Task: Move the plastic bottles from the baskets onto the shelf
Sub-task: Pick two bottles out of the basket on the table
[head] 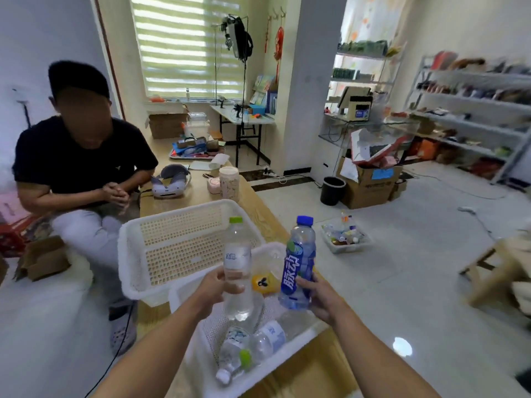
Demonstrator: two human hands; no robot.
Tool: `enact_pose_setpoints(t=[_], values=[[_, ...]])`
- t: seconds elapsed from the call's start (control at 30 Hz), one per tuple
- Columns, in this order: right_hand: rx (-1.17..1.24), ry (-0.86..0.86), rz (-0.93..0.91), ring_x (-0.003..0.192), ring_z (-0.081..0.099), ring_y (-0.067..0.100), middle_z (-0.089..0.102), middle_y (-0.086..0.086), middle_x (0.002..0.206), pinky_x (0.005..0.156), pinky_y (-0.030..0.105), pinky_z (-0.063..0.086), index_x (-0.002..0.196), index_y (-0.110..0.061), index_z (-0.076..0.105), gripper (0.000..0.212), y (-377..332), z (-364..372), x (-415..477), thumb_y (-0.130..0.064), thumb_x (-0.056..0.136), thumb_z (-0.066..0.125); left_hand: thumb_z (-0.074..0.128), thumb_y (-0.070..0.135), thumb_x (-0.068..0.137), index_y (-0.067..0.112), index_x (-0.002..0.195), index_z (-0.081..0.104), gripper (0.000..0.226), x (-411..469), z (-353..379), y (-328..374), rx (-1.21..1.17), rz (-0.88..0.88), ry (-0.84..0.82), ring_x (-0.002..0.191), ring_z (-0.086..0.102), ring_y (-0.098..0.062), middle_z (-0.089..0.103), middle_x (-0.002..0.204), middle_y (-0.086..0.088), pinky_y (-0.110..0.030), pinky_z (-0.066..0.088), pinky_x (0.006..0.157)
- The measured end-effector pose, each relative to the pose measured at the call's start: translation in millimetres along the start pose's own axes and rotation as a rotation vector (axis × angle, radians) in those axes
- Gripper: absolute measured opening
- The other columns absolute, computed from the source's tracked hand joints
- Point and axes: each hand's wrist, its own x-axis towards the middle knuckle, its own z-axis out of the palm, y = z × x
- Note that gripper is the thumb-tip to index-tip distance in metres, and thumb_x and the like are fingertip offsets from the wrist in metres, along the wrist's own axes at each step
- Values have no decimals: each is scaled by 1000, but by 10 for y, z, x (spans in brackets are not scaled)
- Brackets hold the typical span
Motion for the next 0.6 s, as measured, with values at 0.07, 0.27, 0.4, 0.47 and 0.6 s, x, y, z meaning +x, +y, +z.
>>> enact_pose_setpoints(t=[0.07,0.27,0.4,0.47,0.6], values=[[58,43,-50,93,69,29,72,14,107,79,43,57,119,-8,58,49,19,-62,-324,-5,71,68,81,9,53,18,108,69,57,-97,83,38,29,4,-90,105,63,-22,74,103,4,-40,46,89],[116,261,-183,89,69,28,70,15,105,77,40,58,122,-2,55,42,189,-238,-1586,-3,80,61,72,-2,74,16,110,70,41,-539,623,136,125,57,-442,104,63,-18,74,104,4,-39,44,87],[157,449,-266,93,69,26,72,11,105,76,38,57,117,-7,58,45,324,-398,-2564,-9,73,66,75,-1,69,8,120,65,53,-1022,1185,177,178,53,-691,103,64,-19,71,112,-5,-38,50,85],[195,539,-325,92,70,25,72,10,105,75,35,58,115,-8,59,43,393,-467,-3090,-8,73,66,75,1,65,10,121,64,57,-1283,1508,152,225,51,-794,113,59,-25,68,119,-9,-42,43,95],[274,772,-444,85,72,24,74,10,98,70,34,59,112,-6,60,40,634,-571,-4261,-6,73,65,66,-8,78,5,125,59,49,-1892,2238,-27,277,41,-995,104,60,-25,66,118,-11,-37,42,88]])
